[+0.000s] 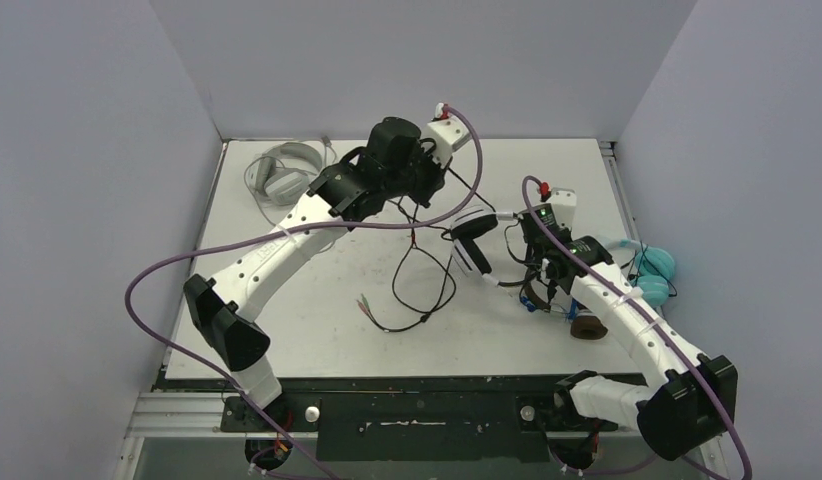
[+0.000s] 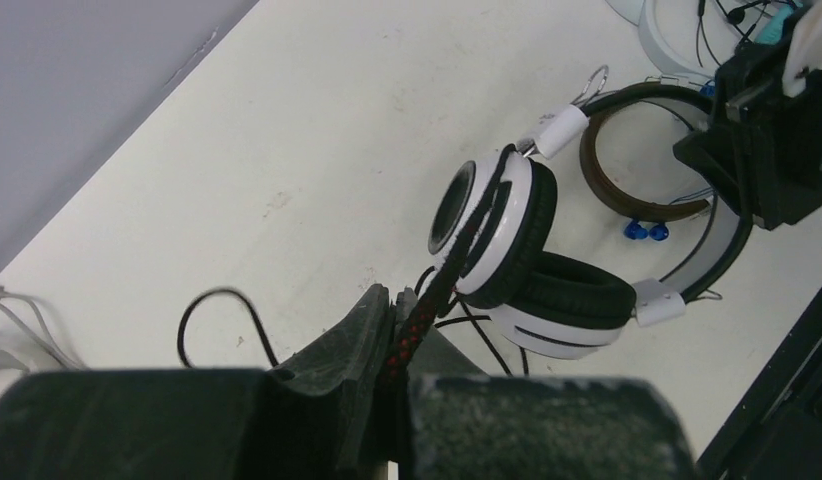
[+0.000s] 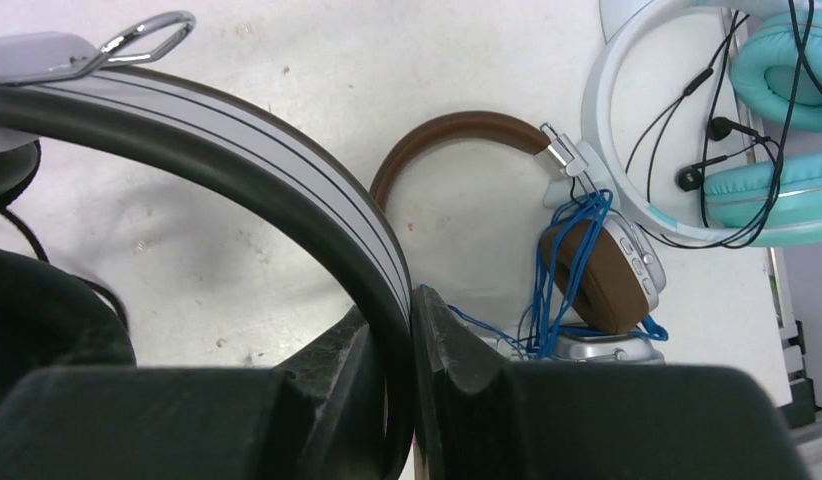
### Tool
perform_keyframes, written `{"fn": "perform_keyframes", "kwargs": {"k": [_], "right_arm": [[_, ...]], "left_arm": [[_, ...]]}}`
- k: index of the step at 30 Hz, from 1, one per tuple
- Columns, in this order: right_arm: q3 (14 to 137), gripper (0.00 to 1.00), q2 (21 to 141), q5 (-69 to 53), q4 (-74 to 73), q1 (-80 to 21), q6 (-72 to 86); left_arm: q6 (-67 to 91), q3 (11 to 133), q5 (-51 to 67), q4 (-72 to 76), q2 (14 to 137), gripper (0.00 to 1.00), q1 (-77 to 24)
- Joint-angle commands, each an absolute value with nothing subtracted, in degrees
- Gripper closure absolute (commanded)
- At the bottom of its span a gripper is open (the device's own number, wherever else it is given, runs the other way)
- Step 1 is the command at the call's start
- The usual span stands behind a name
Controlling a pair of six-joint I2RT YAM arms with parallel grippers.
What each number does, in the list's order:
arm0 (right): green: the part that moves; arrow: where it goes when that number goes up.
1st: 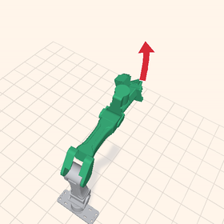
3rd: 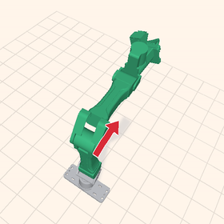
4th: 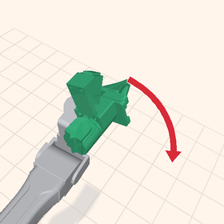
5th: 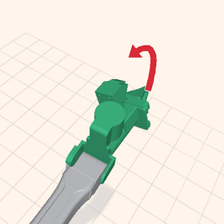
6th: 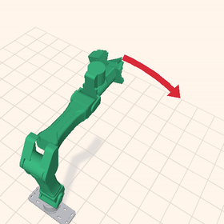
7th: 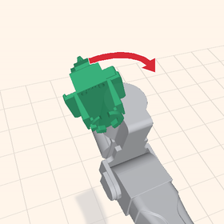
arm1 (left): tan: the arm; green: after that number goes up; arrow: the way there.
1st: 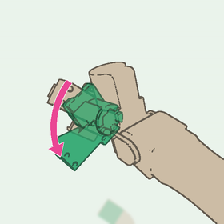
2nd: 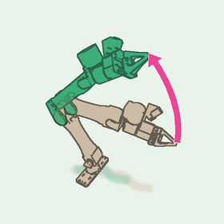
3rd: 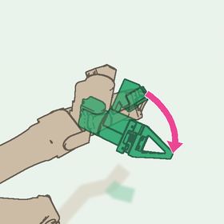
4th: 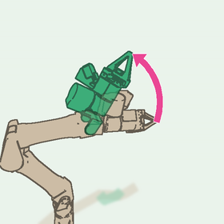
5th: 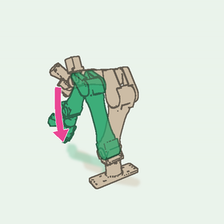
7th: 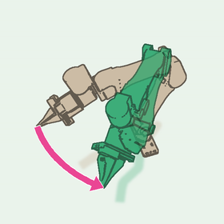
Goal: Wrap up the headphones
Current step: Wrap the headphones cable around the headphones.
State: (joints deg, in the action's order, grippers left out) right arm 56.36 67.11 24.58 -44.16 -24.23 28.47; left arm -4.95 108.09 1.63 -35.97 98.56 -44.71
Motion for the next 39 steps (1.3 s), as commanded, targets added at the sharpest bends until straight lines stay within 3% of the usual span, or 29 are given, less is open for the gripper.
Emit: {"fn": "perform_keyframes", "kwargs": {"k": [1, 7, 18, 30, 39], "right_arm": [[57.67, 1.0, 65.2, 24.54, -39.64, -21.95, 30.61], [59.94, 1.0, 67.95, 27.94, -39.05, -21.27, 36.34], [64.5, 1.0, 68.75, 26.8, -33.3, -20.26, 52.52], [73.9, 1.0, 66.83, 16.64, -31.82, -18.88, 55.23], [83.21, 1.0, 66.98, 9.89, -39.12, -18.82, 51.36]], "left_arm": [[-4.76, 107.09, 2.72, -35.42, 92.2, 1.0, -45.52], [2.72, 100.5, 14.95, -30.62, 87.16, 1.0, -46.65], [14.65, 80.24, 25.78, -11.93, 83.08, 1.0, -48.93], [20.14, 62.26, 25.63, 10.44, 83.5, 0.93, -49.13], [19.21, 55.36, 19.83, 19.48, 86.23, 0.92, -49.13]]}}
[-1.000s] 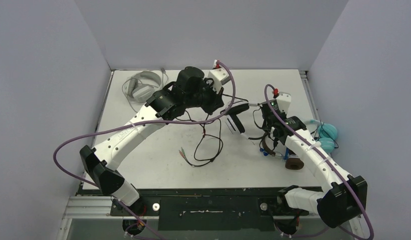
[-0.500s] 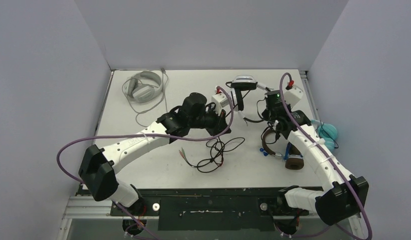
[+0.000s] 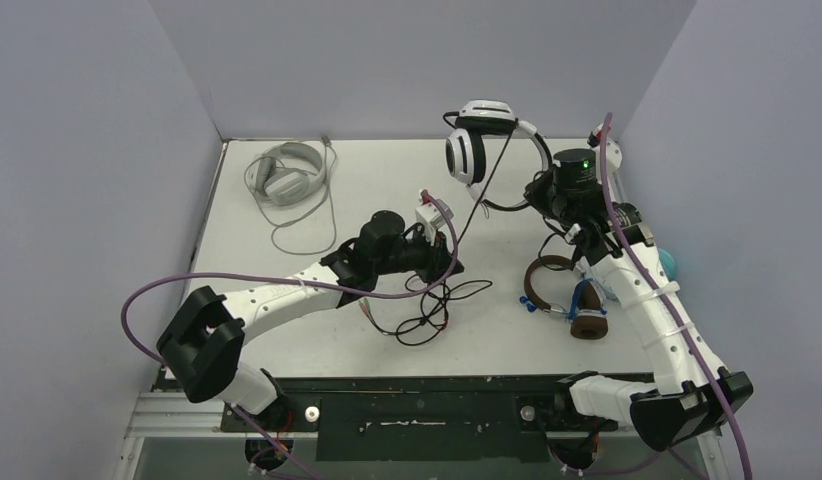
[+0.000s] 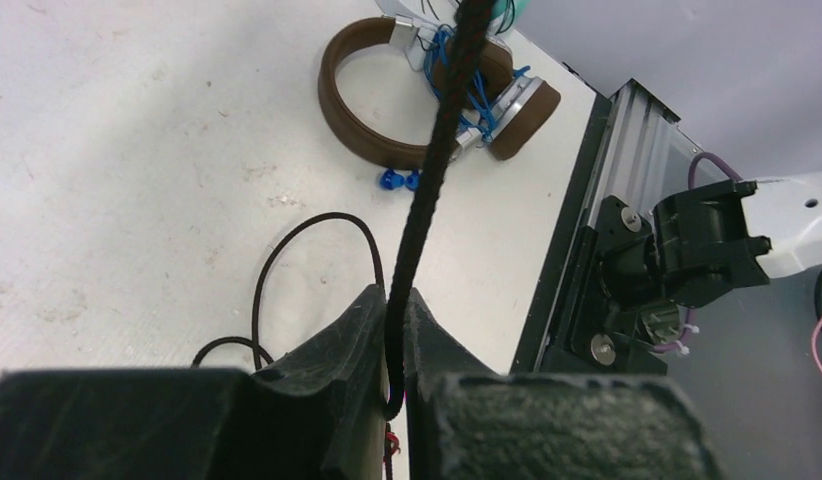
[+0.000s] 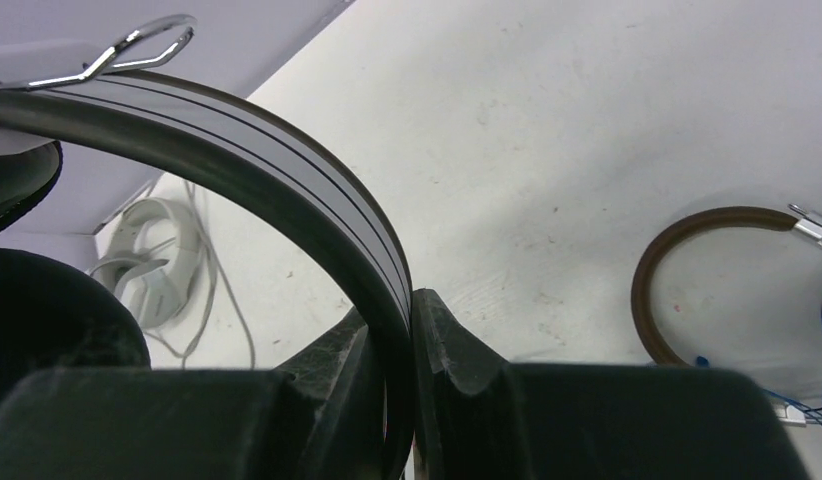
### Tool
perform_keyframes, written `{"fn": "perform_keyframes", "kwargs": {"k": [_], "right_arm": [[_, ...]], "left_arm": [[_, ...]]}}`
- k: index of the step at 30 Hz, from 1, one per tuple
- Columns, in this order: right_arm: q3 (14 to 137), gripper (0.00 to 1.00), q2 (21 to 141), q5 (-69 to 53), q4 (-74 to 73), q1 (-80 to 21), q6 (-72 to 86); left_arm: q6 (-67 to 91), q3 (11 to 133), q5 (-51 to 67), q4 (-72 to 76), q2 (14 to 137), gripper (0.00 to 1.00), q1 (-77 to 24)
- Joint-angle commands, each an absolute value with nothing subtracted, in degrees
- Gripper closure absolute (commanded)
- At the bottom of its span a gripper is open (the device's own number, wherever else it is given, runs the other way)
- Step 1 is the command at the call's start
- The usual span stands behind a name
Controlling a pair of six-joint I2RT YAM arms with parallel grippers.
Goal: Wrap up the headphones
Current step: Wrap the headphones cable around the headphones.
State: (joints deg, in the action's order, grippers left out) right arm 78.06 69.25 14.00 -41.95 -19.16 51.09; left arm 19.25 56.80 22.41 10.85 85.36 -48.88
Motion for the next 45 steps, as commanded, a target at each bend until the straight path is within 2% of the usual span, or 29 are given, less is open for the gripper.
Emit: {"fn": "perform_keyframes", "kwargs": {"k": [1, 5, 11, 16, 20, 23, 25, 31, 40, 45], "right_arm": [[83.8, 1.0, 66.78, 8.86, -39.53, -18.76, 50.73], [87.55, 1.0, 66.99, 5.31, -42.96, -18.8, 49.1], [92.22, 1.0, 67.63, 5.15, -47.55, -18.72, 48.73], [94.37, 1.0, 67.3, 4.84, -49.13, -18.71, 49.02], [98.32, 1.0, 68.51, 3.82, -52.56, -18.71, 47.8], [100.56, 1.0, 68.63, 4.77, -55.53, -18.59, 46.53], [100.72, 1.0, 67.97, 6.54, -56.32, -18.55, 45.82], [101.28, 1.0, 65.91, 4.87, -57.59, -18.58, 41.93], [95.21, 1.0, 61.05, -18.11, -53.75, -18.63, 29.66], [88.43, 1.0, 58.48, -28.52, -50.29, -18.59, 27.1]], "left_arm": [[19.24, 54.83, 19.56, 20.44, 86.66, 0.91, -49.14], [20.22, 52.32, 20.08, 27.32, 88.74, 0.85, -49.16], [23.18, 47.64, 20.73, 45.76, 92.17, 0.7, -50.07], [21.45, 49.09, 18.65, 47.7, 97.15, 0.69, -51.65], [21.91, 49.19, 16.45, 50.93, 99.77, 0.75, -51.48], [21.87, 50.47, 15.97, 49.92, 100.62, 0.91, -50.27], [21.61, 50.31, 15.95, 49.95, 100.54, 0.95, -49.68], [20.76, 48.15, 16.17, 49.75, 99.86, 0.99, -46.79], [19.88, 45.7, 18.09, 47.57, 93.72, 1.0, -36.65], [19.35, 47.16, 21.83, 46.11, 91.8, 1.0, -34.46]]}}
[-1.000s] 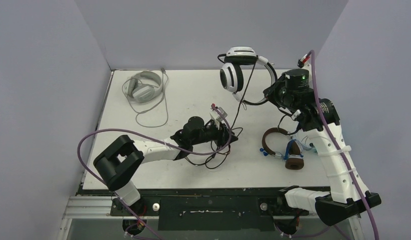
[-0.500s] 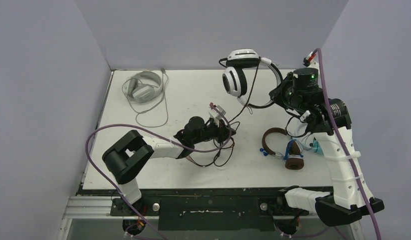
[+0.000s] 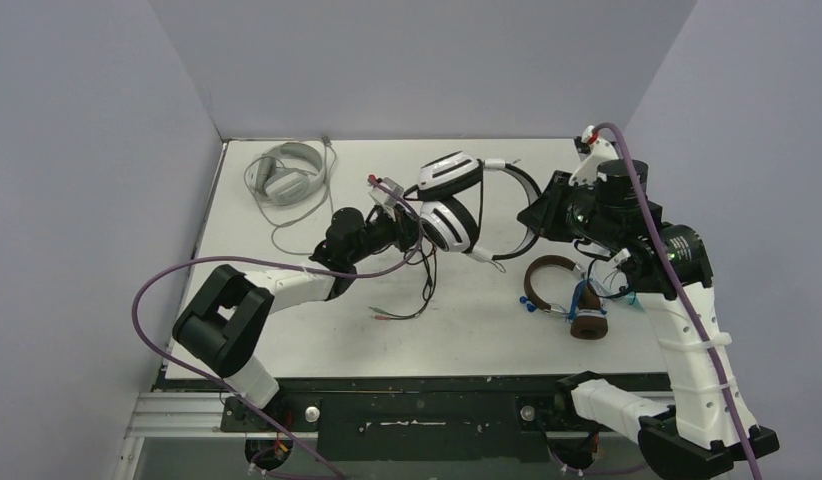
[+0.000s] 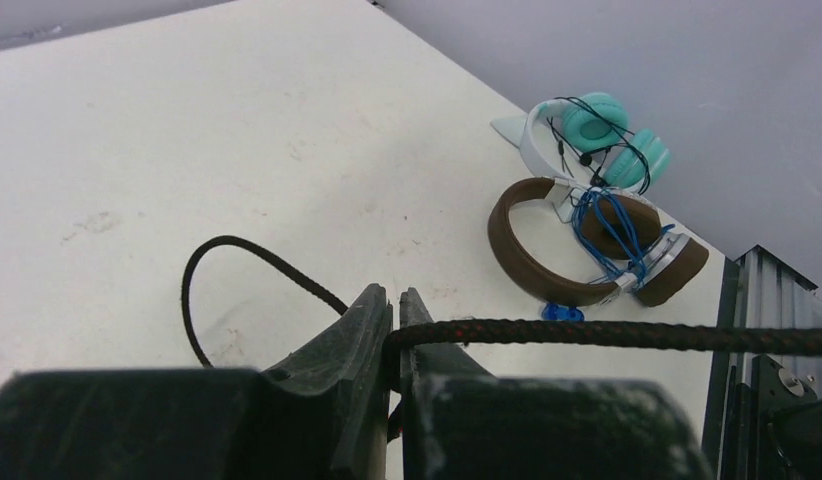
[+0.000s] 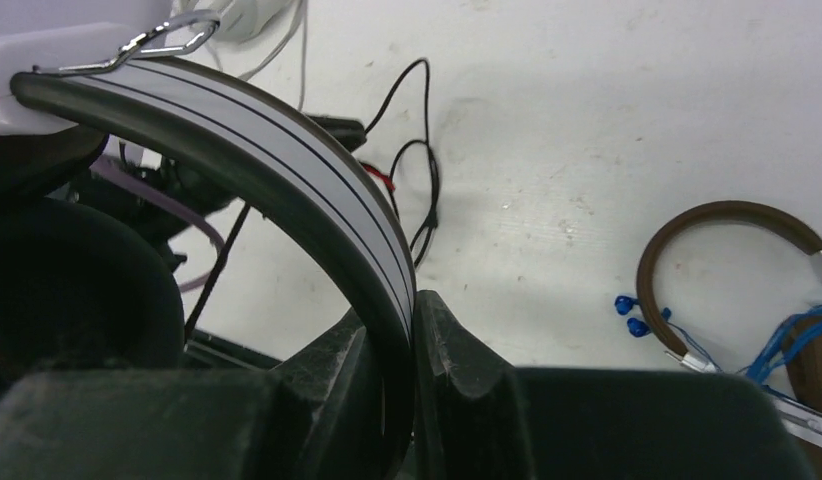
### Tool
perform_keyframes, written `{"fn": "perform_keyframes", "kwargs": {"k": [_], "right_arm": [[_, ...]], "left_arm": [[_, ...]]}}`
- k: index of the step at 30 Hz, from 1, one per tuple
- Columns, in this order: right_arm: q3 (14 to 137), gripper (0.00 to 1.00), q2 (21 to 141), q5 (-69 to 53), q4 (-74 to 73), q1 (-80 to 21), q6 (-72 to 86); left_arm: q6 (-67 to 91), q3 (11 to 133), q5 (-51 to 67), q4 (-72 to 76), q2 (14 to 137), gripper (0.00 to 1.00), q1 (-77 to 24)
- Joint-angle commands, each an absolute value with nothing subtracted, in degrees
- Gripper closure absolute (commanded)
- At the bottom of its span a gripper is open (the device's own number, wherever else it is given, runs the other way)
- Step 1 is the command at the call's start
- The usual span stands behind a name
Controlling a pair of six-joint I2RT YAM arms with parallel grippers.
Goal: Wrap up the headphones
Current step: Wrap the headphones cable around the headphones.
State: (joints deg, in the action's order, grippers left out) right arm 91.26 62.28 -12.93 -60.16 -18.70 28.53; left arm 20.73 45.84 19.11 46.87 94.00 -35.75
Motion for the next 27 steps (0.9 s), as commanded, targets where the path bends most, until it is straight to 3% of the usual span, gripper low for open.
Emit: {"fn": "perform_keyframes", "kwargs": {"k": [1, 10, 16, 24, 27], "right_arm": [[86.57, 1.0, 57.52, -31.88, -47.89, -18.59, 27.52], [85.88, 1.0, 54.98, -47.23, -41.13, -18.68, 29.84], [89.25, 1.0, 54.76, -49.7, -41.38, -18.72, 31.12], [91.24, 1.0, 56.16, -48.97, -45.21, -18.7, 29.59], [88.99, 1.0, 56.44, -48.73, -44.37, -18.67, 29.81]], "left_arm": [[19.1, 47.72, 22.4, 45.11, 91.92, 0.99, -34.53], [18.75, 47.71, 18.31, 45.35, 93.24, 0.95, -33.75], [19.96, 49.9, 16.99, 45.88, 97.41, 0.93, -31.38], [24.28, 50.83, 21.83, 52.98, 98.41, 0.78, -28.83], [24.73, 50.24, 22.68, 55.06, 97.33, 0.8, -28.83]]}}
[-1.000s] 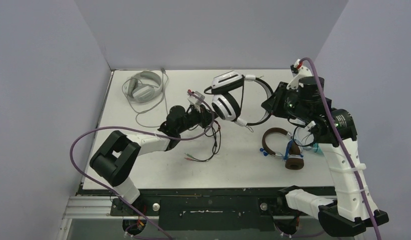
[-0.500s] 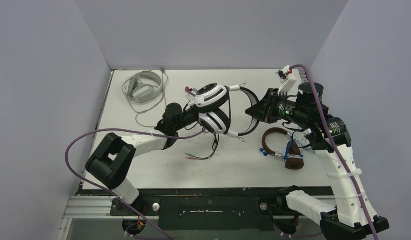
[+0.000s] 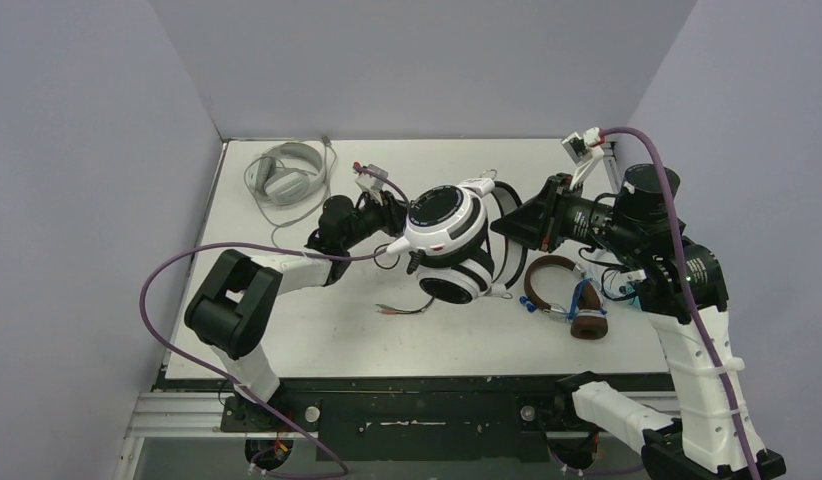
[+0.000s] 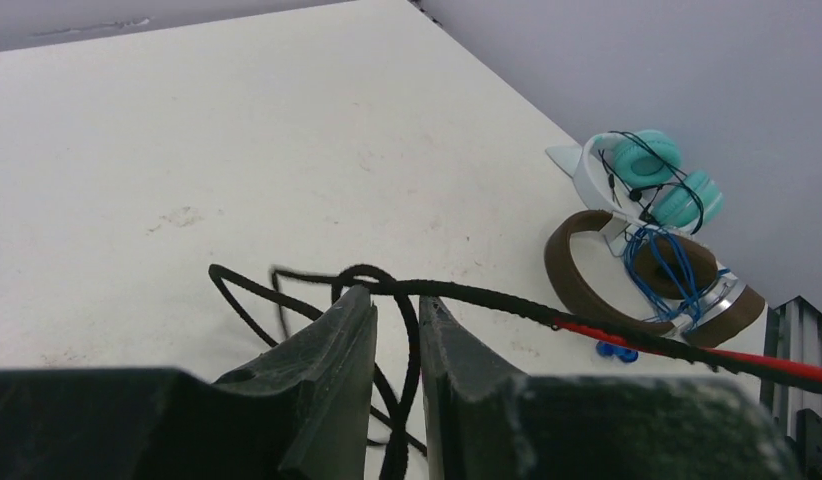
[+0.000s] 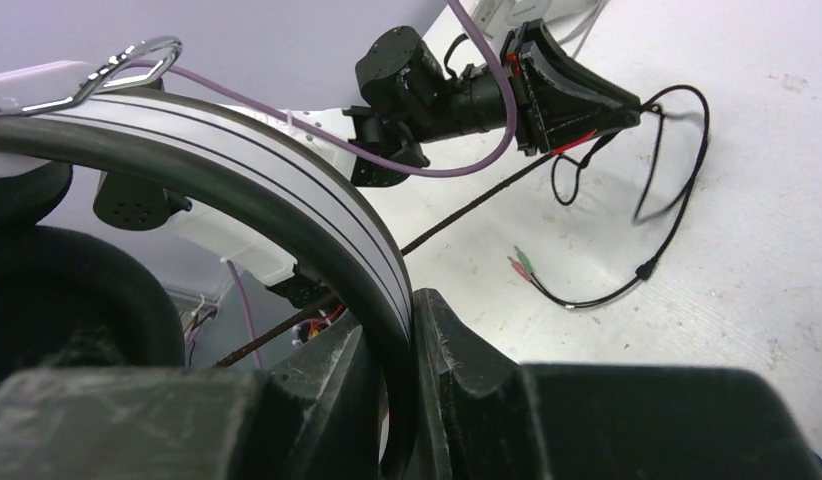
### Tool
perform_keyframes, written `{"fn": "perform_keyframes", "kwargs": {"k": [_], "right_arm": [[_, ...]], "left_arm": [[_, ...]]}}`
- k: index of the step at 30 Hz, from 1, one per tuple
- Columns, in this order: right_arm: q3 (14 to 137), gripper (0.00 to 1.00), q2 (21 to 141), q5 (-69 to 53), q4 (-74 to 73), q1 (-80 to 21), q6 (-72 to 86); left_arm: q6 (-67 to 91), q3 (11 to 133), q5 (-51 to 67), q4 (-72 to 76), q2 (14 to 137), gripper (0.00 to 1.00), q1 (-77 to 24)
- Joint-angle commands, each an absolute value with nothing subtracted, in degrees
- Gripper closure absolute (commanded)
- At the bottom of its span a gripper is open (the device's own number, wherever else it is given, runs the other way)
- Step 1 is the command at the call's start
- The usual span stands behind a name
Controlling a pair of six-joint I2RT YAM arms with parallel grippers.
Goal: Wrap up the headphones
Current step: Wrap the headphones cable around the headphones.
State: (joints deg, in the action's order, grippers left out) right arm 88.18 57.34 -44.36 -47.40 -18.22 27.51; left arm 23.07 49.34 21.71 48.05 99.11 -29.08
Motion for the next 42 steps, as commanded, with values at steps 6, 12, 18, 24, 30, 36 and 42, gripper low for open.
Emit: {"fn": "perform_keyframes", "kwargs": {"k": [6, 12, 18, 24, 30, 36, 42], "right_arm": [[89.92, 1.0, 56.24, -48.34, -44.1, -18.71, 30.42], [93.62, 1.0, 57.39, -43.01, -46.37, -18.66, 30.04], [100.28, 1.0, 60.36, -40.63, -46.71, -18.67, 31.59], [105.75, 1.0, 62.95, -39.29, -48.12, -18.71, 32.19], [105.95, 1.0, 63.95, -37.49, -48.22, -18.71, 33.13], [105.32, 1.0, 65.17, -35.63, -49.06, -18.72, 33.13], [103.53, 1.0, 65.52, -36.19, -50.92, -18.71, 30.64]], "left_arm": [[21.38, 51.0, 19.89, 49.78, 97.12, 0.83, -28.65], [19.87, 50.37, 12.22, 44.91, 97.6, 0.78, -28.58], [22.59, 53.04, -1.88, 34.88, 101.97, 0.59, -26.28], [26.85, 53.35, -3.27, 35.22, 106.33, 0.46, -20.85], [27.47, 55.43, -2.22, 34.21, 108.81, 0.44, -18.88], [27.07, 52.32, 3.01, 38.46, 106.42, 0.45, -18.86], [27.11, 51.6, 2.93, 38.84, 105.34, 0.59, -17.29]]}}
